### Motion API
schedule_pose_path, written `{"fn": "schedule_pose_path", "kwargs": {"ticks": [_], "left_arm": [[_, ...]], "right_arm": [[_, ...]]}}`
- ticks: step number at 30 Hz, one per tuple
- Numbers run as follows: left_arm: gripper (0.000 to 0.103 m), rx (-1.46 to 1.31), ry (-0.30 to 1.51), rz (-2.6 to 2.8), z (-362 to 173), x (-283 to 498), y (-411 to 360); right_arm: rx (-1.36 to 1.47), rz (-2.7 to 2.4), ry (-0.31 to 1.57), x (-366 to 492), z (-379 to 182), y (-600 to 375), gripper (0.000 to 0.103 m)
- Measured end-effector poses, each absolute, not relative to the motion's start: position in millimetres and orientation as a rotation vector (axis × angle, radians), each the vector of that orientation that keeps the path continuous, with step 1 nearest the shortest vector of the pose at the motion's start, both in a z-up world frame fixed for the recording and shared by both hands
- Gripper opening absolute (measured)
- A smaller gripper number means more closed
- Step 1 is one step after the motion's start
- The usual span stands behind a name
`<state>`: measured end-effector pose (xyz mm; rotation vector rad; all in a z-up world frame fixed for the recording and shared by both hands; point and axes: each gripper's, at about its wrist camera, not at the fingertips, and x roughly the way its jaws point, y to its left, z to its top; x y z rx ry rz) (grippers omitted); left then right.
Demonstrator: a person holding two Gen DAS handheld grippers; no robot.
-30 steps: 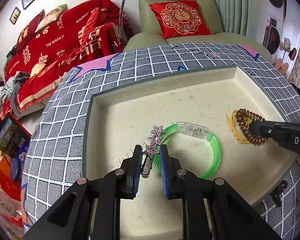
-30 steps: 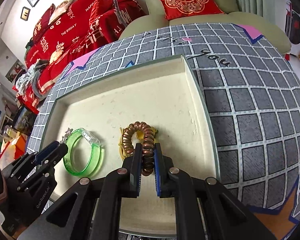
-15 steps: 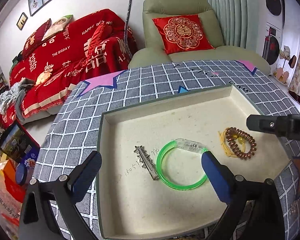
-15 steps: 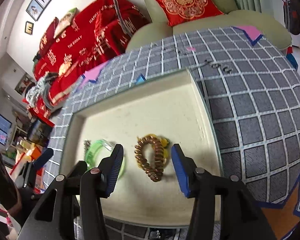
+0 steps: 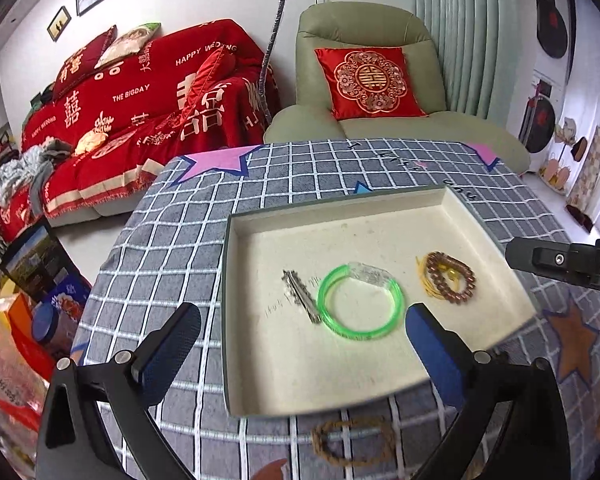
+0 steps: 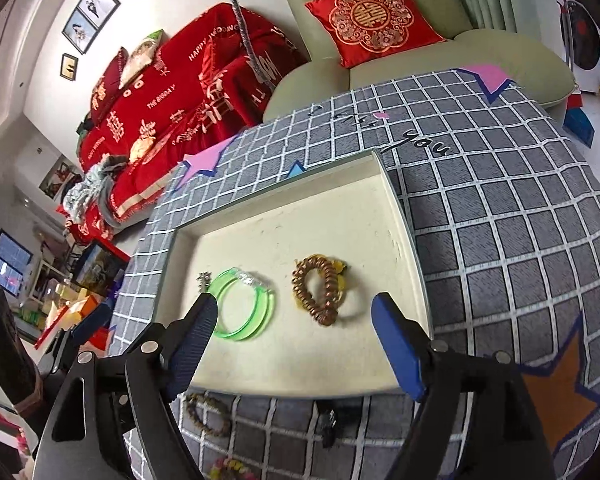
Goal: Organize jewelry
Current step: 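Lift both tools up and away from the tray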
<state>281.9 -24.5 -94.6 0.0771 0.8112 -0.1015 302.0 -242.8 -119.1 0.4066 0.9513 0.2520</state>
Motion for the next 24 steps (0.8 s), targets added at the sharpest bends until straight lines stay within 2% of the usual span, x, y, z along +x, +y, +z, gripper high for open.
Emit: {"fn": "schedule_pose_path", "kwargs": {"ticks": [2,6,8,24], "left_arm": [[0.103,0.055,0.823,-0.116,-92,272,-21],[0.103,0.069,0.84,-0.122,-90,249,-20],[0.103,0.088,0.842,-0.123,-90,237,-21],[0.103,0.067,0.955,-0.159,-117,158,-19]], "right_arm": [[0.411,0.255,0.942,294,-115,-244,0.086],[0.43,0.258,0.919,273,-107,-253,0.089],[0.439,0.254,0.909,262,-105,-257,0.103],[0.46,0.233,0.94,177,-104,-283,0.103]]}}
